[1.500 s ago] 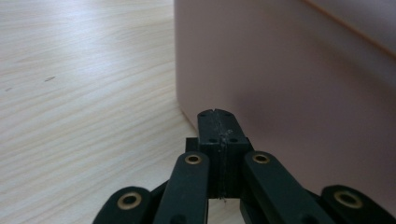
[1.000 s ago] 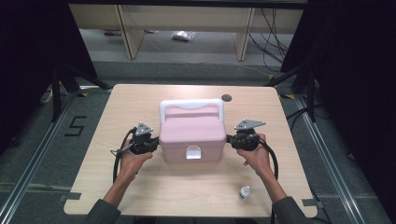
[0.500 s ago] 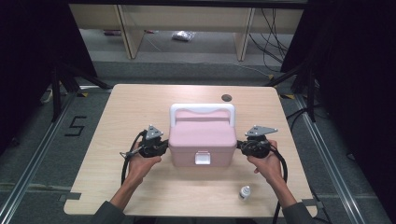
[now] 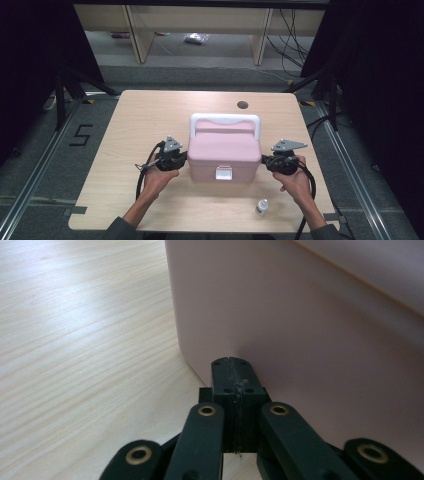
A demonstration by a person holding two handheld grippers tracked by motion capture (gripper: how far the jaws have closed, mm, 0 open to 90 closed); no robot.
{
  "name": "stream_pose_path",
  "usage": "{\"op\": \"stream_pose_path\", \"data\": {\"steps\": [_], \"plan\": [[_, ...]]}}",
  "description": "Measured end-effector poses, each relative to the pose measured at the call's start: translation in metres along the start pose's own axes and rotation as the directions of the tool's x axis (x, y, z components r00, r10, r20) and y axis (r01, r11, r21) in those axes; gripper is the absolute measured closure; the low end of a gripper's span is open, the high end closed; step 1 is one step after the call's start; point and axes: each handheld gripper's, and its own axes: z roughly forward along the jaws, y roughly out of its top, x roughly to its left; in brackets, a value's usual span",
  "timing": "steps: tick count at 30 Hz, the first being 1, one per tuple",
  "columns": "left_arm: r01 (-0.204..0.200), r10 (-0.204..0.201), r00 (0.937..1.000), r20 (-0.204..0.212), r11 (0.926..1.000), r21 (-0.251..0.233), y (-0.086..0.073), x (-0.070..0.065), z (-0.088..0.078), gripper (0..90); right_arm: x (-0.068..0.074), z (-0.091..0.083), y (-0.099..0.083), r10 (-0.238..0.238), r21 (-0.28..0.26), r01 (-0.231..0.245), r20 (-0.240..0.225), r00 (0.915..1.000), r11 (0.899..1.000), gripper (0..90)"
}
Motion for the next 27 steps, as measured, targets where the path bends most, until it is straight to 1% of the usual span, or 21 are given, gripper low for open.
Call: {"op": "stream_pose_path", "data": {"steps": [3,7,8,9,10,11,12,13,14,15,16,18,19,20,21,22,23,24,25,26,27], "plan": [[-0.012,0.012,0.9999,0.009,0.9999,0.010,0.000,-0.001,-0.001,89.8,-0.002,-0.001,-0.003,0.003,-0.021,-0.003,0.005,1.0000,1.000,90.0],[-0.009,0.009,0.9999,0.008,0.9999,0.008,0.000,-0.001,-0.001,89.8,-0.002,-0.001,-0.003,0.001,-0.017,-0.001,0.002,1.0000,1.000,90.0],[-0.006,0.006,0.9999,0.009,1.0000,0.007,0.000,-0.001,-0.001,89.8,-0.003,-0.001,-0.003,-0.006,-0.021,0.006,0.005,1.0000,1.000,90.0],[-0.001,0.001,0.9999,0.010,1.0000,0.007,0.000,-0.001,-0.001,89.7,-0.004,-0.002,-0.003,-0.027,-0.026,0.027,0.012,0.9996,0.999,90.0],[-0.001,0.001,1.0000,0.009,1.0000,0.007,0.000,0.000,-0.001,89.7,-0.004,-0.002,-0.003,-0.028,-0.027,0.028,0.012,0.9995,0.999,90.0],[-0.007,0.007,1.0000,0.000,1.0000,0.007,0.000,-0.001,-0.001,88.8,-0.003,-0.002,-0.003,-0.007,-0.019,0.007,0.004,1.0000,1.000,88.5],[-0.021,0.021,0.9998,-0.004,0.9997,0.010,0.000,0.000,-0.001,86.9,-0.003,-0.001,-0.004,-0.007,-0.017,0.007,0.011,0.9999,1.000,84.7],[-0.048,0.048,0.9986,-0.021,0.9988,0.014,0.002,0.000,-0.002,83.9,-0.008,0.000,-0.005,-0.038,-0.013,0.038,0.015,0.9992,0.999,79.1],[-0.048,0.048,0.9986,-0.021,0.9988,0.014,0.002,0.000,-0.002,82.8,-0.008,0.000,-0.005,-0.038,-0.013,0.038,0.015,0.9992,0.999,79.1],[-0.041,0.041,0.9991,-0.012,0.9991,0.011,0.003,0.001,-0.003,82.8,-0.008,0.000,-0.006,-0.012,-0.010,0.012,0.011,0.9999,1.000,78.3],[-0.037,0.037,0.9992,-0.015,0.9993,0.005,0.003,0.003,-0.004,81.4,-0.009,0.000,-0.007,0.001,0.005,-0.001,0.017,0.9999,1.000,76.9],[-0.035,0.035,0.9991,-0.023,0.9993,0.013,0.005,0.008,-0.007,78.0,-0.011,0.000,-0.009,-0.009,0.010,0.009,0.028,0.9996,1.000,72.7],[-0.027,0.027,0.9989,-0.039,0.9996,0.010,0.006,0.010,-0.008,74.4,-0.013,-0.001,-0.010,-0.027,0.000,0.027,0.049,0.9984,1.000,68.6],[-0.001,0.001,0.9989,-0.047,1.0000,0.005,0.006,0.014,-0.009,70.8,-0.013,-0.001,-0.011,-0.017,0.001,0.017,0.050,0.9986,1.000,65.7],[0.006,-0.006,0.9989,-0.047,1.0000,0.005,0.007,0.016,-0.010,70.0,-0.012,-0.001,-0.012,0.015,0.008,-0.015,0.046,0.9988,1.000,62.4],[0.010,-0.010,0.9987,-0.051,0.9999,0.004,0.007,0.018,-0.010,68.1,-0.013,-0.003,-0.013,0.023,0.019,-0.024,0.048,0.9986,1.000,60.5],[0.005,-0.004,0.9986,-0.053,0.9999,0.011,0.008,0.021,-0.010,65.5,-0.014,-0.003,-0.015,0.022,0.009,-0.022,0.056,0.9982,1.000,58.3],[0.016,-0.015,0.9983,-0.056,0.9998,0.010,0.009,0.022,-0.011,63.3,-0.014,-0.004,-0.016,0.026,0.012,-0.027,0.060,0.9979,1.000,55.4],[0.014,-0.013,0.9983,-0.057,0.9998,0.014,0.011,0.025,-0.012,62.2,-0.015,-0.005,-0.018,0.037,0.008,-0.037,0.058,0.9977,0.999,51.8],[0.027,-0.027,0.9984,-0.050,0.9996,0.007,0.013,0.026,-0.012,60.8,-0.015,-0.006,-0.020,0.053,0.015,-0.053,0.042,0.9977,0.998,49.5],[0.026,-0.025,0.9987,-0.043,0.9996,0.011,0.014,0.027,-0.013,58.5,-0.014,-0.008,-0.022,0.064,0.014,-0.065,0.062,0.9961,0.998,46.7]]}}
